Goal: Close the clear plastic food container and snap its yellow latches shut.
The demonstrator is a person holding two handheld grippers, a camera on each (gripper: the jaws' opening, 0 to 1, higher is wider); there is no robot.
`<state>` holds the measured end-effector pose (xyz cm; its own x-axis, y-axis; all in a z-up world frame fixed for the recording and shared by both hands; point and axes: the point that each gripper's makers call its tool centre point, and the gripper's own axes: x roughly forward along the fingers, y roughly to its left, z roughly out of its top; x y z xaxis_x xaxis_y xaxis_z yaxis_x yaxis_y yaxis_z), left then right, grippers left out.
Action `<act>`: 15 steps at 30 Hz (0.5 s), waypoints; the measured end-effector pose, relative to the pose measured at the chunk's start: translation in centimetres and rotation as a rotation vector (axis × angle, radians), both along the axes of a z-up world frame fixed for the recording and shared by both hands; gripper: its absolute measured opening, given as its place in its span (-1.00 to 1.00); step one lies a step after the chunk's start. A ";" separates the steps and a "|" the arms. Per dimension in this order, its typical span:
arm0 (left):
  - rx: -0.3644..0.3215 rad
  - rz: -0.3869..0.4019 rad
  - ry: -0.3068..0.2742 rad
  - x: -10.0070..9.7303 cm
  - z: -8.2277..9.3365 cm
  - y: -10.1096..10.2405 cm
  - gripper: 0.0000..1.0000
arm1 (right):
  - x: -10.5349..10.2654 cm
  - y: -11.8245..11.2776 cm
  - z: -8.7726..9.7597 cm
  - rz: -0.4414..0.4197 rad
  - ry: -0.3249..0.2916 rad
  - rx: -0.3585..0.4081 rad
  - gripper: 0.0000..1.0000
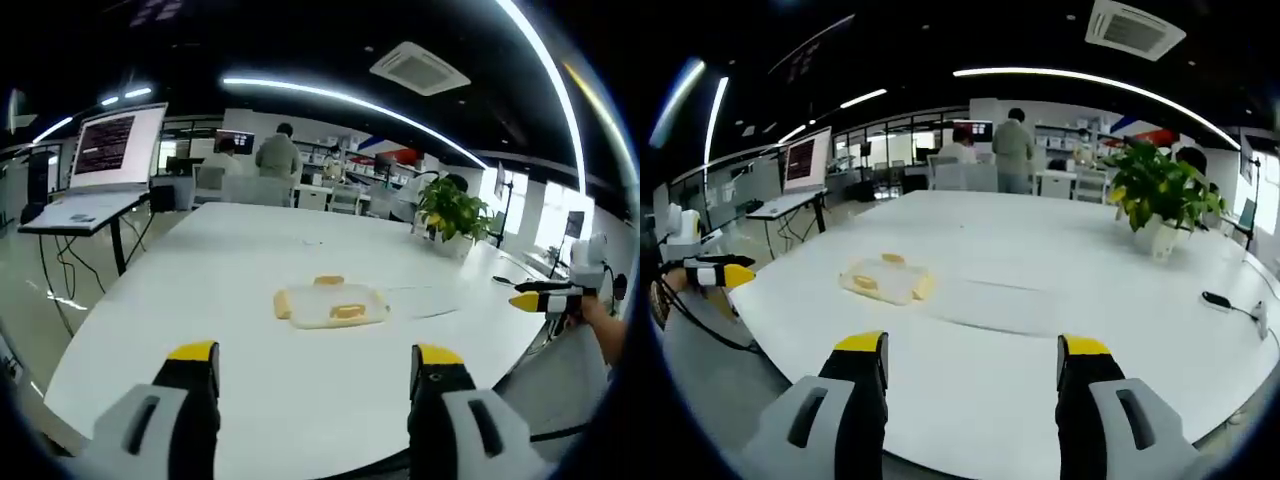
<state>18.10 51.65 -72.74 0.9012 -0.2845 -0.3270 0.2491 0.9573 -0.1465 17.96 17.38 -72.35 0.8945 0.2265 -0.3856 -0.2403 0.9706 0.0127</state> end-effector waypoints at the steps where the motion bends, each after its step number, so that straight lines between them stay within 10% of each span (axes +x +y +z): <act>1: 0.002 0.000 0.002 0.0 0.0 0.0 0.49 | 0.0 0.0 0.0 0.001 0.001 0.001 0.31; 15: 0.003 0.004 0.002 0.1 -0.1 0.1 0.45 | 0.0 0.1 -0.2 0.005 0.006 -0.012 0.28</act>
<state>18.15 51.75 -72.80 0.9017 -0.2801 -0.3293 0.2452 0.9587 -0.1442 17.92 17.44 -72.52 0.8909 0.2261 -0.3939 -0.2450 0.9695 0.0024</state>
